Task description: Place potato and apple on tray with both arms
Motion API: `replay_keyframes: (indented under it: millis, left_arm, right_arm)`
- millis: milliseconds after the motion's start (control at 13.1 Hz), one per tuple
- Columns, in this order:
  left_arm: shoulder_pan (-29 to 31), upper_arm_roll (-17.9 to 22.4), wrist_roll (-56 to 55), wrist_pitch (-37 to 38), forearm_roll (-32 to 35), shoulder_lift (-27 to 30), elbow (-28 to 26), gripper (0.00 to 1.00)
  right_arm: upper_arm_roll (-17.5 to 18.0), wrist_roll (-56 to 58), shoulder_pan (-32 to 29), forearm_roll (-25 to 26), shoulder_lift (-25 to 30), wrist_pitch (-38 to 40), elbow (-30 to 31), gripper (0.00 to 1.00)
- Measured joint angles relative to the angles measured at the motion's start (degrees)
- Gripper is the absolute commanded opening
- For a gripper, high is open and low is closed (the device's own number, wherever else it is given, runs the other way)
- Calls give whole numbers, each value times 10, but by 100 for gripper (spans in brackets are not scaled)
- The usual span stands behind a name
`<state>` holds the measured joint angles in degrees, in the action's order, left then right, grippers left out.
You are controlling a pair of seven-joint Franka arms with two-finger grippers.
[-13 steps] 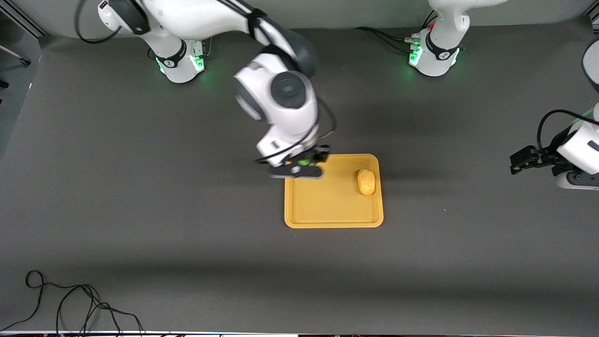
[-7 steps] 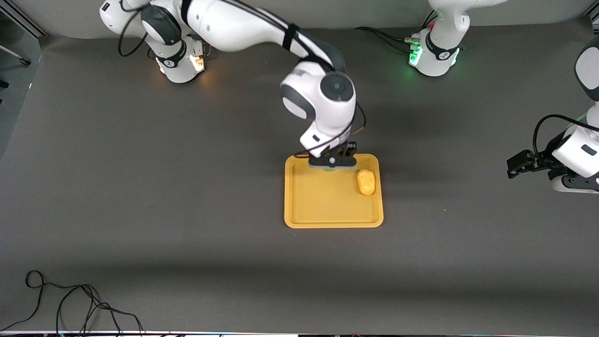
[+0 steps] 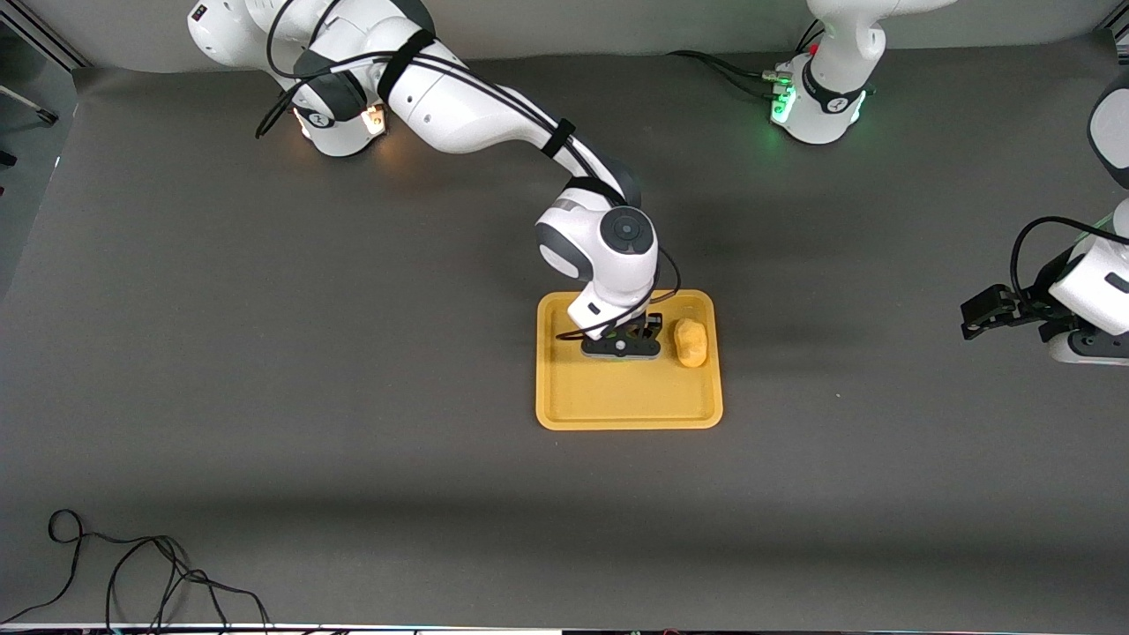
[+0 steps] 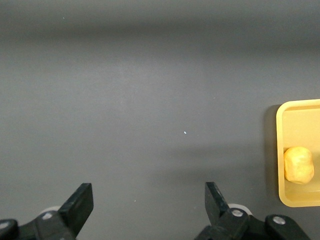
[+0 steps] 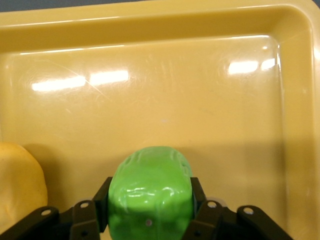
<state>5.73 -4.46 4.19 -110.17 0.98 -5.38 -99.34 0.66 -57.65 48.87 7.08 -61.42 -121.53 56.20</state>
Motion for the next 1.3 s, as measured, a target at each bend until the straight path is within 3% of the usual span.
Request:
replay_keyframes:
  millis: [76,382,534,992,1298]
  left_arm:
    - [0,-2,0,1,0,0,0,99]
    - [-1,-5,0,3,-1,0,-2,99]
    - [-3,-8,0,4,-1,0,-2,99]
    - [-6,-9,3,64,-2,4,34,100]
    - [-7,-9,4,121,-2,7,83,100]
  right_arm:
    - [0,-2,0,0,-1,-1,-1,100]
    - [-2,-4,-3,0,5,-3,-19,100]
    - [-5,-4,-5,0,33,33,-32,100]
    - [-8,15,-43,1,199,260,-44,100]
    - [-9,137,-107,2,284,358,-23,100]
